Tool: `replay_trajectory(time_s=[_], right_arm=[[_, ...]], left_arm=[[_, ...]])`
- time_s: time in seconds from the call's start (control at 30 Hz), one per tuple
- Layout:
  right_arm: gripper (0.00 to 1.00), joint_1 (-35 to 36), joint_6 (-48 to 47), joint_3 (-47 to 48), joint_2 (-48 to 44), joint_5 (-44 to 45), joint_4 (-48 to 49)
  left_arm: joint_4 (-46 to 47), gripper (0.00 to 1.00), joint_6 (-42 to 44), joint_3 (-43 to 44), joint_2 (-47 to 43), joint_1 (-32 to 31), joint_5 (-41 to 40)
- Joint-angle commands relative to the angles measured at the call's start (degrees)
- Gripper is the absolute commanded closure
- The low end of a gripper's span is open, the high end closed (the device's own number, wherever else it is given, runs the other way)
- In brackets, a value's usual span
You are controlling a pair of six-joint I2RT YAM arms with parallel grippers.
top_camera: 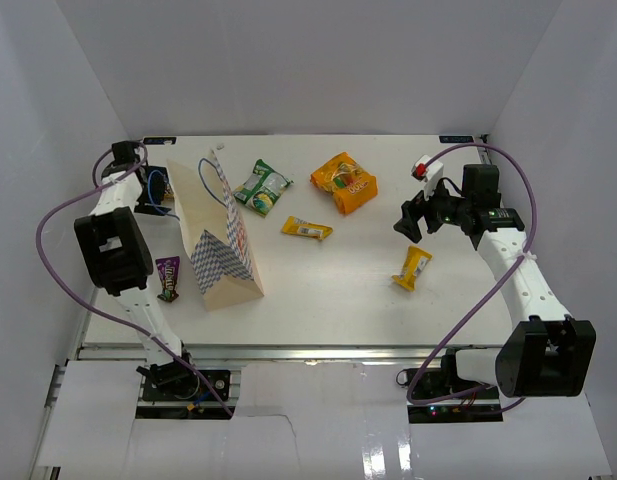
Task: Place the snacks into the paper bag
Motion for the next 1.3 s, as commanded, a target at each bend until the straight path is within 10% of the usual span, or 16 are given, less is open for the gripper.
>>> replay_trajectory(time_s=[0.0, 0.5, 0.8, 0.97, 1.27], right_arm=[[0.10, -0.2, 0.6, 0.0, 0.5, 0.2, 2.3], [0.10, -0.3, 0.6, 0.9, 1.1, 2.6, 1.8], [0.10, -0.2, -0.1, 1.7, 0.7, 3.4, 0.6], [0.10, -0.2, -0.1, 1.7, 0.5, 3.5, 0.0], [0.10, -0.2, -0.1, 4.7, 1.9, 1.9, -0.5]], left_arm=[[-1.0, 0.13, -11.7, 2.6, -0.9, -2.4, -8.9], [-4.4, 0.16, -16.1, 11.0, 10.2, -2.8, -13.3], [-4.9, 0.33, -14.2, 14.4, 14.7, -2.6, -12.7], [-4.8, 0.68, -13.1, 13.6, 14.7, -2.0, -11.2], [-0.4, 0.76, 0.1, 20.1, 8.8, -2.0, -12.1]])
